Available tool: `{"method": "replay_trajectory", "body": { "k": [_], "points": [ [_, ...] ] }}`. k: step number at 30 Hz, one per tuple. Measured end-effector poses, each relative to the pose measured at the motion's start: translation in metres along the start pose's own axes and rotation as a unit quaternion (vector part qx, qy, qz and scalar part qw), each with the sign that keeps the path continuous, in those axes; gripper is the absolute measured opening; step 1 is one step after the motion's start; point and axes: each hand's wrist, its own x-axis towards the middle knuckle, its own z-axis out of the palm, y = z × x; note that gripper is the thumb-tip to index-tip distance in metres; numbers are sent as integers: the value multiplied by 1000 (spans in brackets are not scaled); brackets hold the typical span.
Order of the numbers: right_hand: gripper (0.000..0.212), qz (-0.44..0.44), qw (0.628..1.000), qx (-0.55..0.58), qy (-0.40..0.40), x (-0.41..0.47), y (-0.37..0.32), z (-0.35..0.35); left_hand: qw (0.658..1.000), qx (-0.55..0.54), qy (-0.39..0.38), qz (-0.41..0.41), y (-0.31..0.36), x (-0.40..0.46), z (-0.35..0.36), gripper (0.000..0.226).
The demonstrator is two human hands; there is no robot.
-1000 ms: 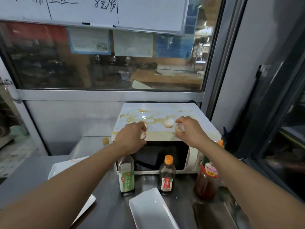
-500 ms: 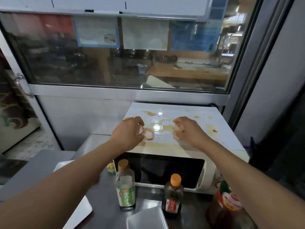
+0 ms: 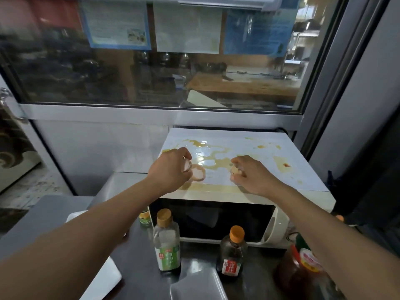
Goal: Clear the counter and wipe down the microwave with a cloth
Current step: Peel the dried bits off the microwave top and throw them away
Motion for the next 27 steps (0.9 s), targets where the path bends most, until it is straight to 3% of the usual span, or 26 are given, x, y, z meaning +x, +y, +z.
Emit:
{"method": "replay_trajectory", "body": {
  "k": [11, 27],
  "points": [
    [39, -12, 998, -60, 26, 3, 2, 10, 1000, 4, -17, 6, -8, 3, 0, 37],
    [41, -18, 995, -35, 93, 16, -7, 3, 998, -19, -41, 51, 8, 20, 16, 35]
  ]
}}
